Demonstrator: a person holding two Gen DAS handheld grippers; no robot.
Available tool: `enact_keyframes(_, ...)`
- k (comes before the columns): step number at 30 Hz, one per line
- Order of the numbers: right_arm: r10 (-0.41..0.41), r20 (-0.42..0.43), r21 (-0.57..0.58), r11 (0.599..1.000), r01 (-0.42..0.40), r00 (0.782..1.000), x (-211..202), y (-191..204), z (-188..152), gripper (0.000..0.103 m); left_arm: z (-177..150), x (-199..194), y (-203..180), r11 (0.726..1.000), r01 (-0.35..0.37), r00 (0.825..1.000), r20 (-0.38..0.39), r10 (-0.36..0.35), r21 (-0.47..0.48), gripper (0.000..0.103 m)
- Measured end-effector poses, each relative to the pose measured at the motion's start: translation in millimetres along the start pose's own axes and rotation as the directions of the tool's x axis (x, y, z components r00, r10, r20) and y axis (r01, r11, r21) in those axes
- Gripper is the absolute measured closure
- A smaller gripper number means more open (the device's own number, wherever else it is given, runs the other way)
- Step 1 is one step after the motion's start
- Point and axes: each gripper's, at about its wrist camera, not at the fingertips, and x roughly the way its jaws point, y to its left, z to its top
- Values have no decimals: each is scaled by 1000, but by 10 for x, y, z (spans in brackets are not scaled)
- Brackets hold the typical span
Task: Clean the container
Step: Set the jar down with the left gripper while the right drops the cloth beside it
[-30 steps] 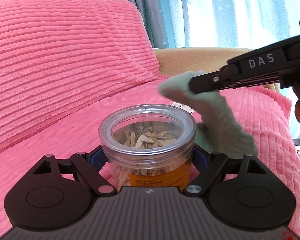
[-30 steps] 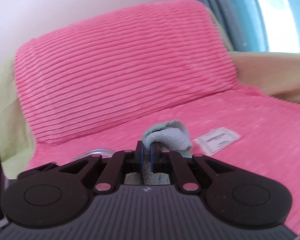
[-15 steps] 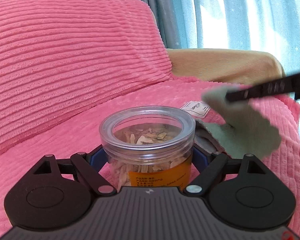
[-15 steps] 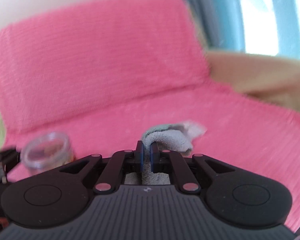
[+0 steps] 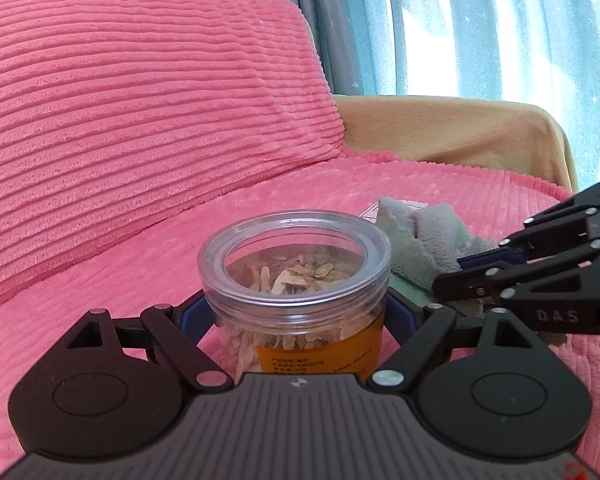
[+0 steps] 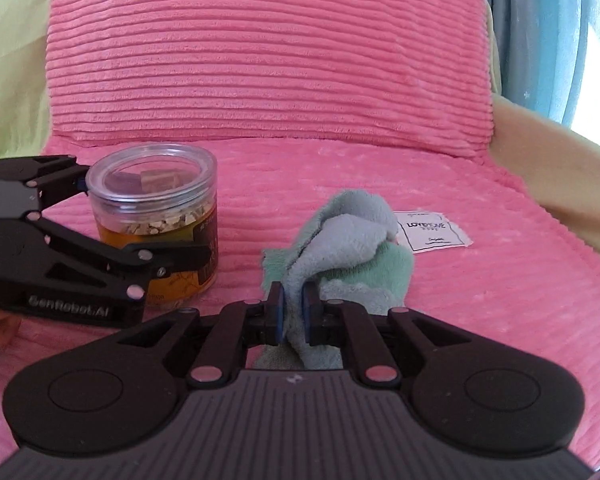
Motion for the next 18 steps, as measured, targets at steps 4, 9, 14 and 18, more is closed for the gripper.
enact_keyframes(4,-17,20,-3,1000,18,1000,-116,-3,-15,93,26,-32,33,999,-1,1000,17,2,-41,12)
enact_keyframes(9,-61,60,89,994,55,996,-250,-122,16,93,60,-69,77,996,0,1000,15,1,-87,9)
enact_keyframes(14,-164,49,190,970,152,985,-293,-285,7,93,56,-95,52,995,-7,1000,-10,6,-99,2)
enact_keyframes(18,-207,-38,293,933,209,978,-258,-434,-56,93,57,-83,20,992,-54,997,-63,47,-110,1)
